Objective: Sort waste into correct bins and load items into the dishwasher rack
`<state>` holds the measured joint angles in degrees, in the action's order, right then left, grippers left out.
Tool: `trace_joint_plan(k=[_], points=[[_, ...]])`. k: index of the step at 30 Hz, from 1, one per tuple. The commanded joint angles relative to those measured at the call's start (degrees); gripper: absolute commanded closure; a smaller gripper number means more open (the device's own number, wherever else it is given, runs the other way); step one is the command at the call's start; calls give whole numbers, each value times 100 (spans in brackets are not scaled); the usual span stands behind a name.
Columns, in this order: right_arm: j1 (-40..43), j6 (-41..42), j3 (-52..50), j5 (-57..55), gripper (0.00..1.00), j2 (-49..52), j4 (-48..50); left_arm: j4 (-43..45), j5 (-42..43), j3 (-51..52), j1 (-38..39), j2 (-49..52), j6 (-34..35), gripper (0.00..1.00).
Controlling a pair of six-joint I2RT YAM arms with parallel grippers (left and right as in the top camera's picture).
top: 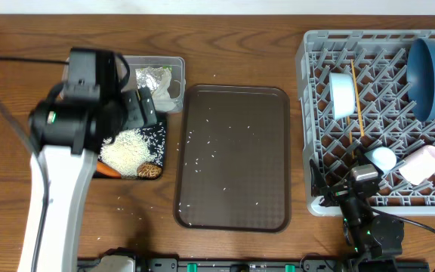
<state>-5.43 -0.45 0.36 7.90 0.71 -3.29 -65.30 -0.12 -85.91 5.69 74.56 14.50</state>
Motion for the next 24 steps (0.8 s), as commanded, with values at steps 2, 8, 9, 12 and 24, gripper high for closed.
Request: trace_joint_plan(k=[2, 8, 9, 12, 24], points=[[59, 81, -4, 4, 1, -22, -26, 420, -496, 420, 133, -1176, -136, 2], [59, 81, -4, 4, 1, -22, -26, 2472, -981, 1843, 140, -2876, -503, 2], [59, 81, -4, 4, 1, -22, -26, 2830, -979, 2190, 140, -3202, -645, 2], [59, 81, -4, 4, 1, -22, -26, 3510, -981, 3082, 140, -4022, -798, 2], [59, 81, -4, 4, 1, -22, -26, 4913, -953, 6207, 136, -6780, -625, 2]])
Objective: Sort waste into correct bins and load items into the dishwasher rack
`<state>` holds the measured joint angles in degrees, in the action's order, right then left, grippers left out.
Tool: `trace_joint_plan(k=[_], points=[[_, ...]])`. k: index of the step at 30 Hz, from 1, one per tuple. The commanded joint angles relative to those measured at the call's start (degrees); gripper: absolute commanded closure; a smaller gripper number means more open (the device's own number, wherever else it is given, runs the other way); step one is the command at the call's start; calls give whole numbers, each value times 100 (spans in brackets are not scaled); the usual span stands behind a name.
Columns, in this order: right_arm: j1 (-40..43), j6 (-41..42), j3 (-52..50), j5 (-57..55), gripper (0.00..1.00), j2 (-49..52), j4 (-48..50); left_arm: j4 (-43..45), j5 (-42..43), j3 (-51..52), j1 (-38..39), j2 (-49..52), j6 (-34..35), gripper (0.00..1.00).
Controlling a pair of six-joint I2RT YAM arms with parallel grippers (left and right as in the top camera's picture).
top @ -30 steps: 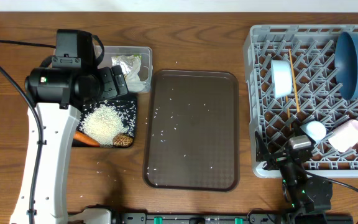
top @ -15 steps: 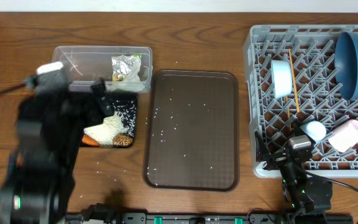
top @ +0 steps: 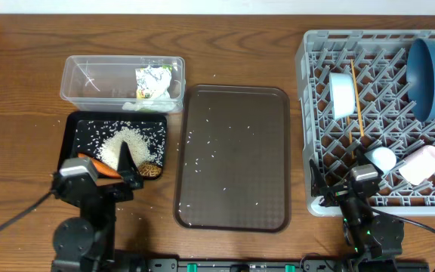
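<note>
The clear plastic bin (top: 97, 75) at the back left holds crumpled wrappers (top: 153, 79). In front of it a black tray (top: 78, 125) carries rice (top: 123, 143), a carrot piece (top: 100, 168) and a brown lump (top: 151, 171). The grey dish rack (top: 316, 113) on the right holds a blue bowl (top: 429, 68), a white cup (top: 342, 94), chopsticks (top: 357, 113), a small white cup (top: 382, 157) and a pink cup (top: 421, 162). My left gripper (top: 124, 157) points over the black tray's front edge, fingers together. My right gripper (top: 362, 172) sits at the rack's front edge.
A brown serving tray (top: 232, 155) lies in the middle, with only scattered rice grains on it. Both arm bases stand at the table's front edge.
My left arm was stretched out over the clear bin and black tray; it is now drawn back at the front edge, leaving both uncovered. The right arm has not moved.
</note>
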<state>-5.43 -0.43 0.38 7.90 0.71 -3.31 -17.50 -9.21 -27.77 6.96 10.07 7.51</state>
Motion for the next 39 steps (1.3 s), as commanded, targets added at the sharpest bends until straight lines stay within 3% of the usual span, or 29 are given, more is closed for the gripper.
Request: trace_joint_plan(k=[1, 9, 15, 39], points=[[59, 79, -7, 4, 1, -22, -24, 190, -44, 555, 9, -437, 74, 2], [59, 79, -7, 4, 1, -22, -24, 887, -48, 1742, 9, -988, 70, 2], [59, 79, -7, 7, 1, -22, -24, 1987, -48, 2758, 9, -999, 70, 2], [59, 79, -7, 4, 1, -22, -24, 1432, -48, 2754, 13, -984, 68, 2]])
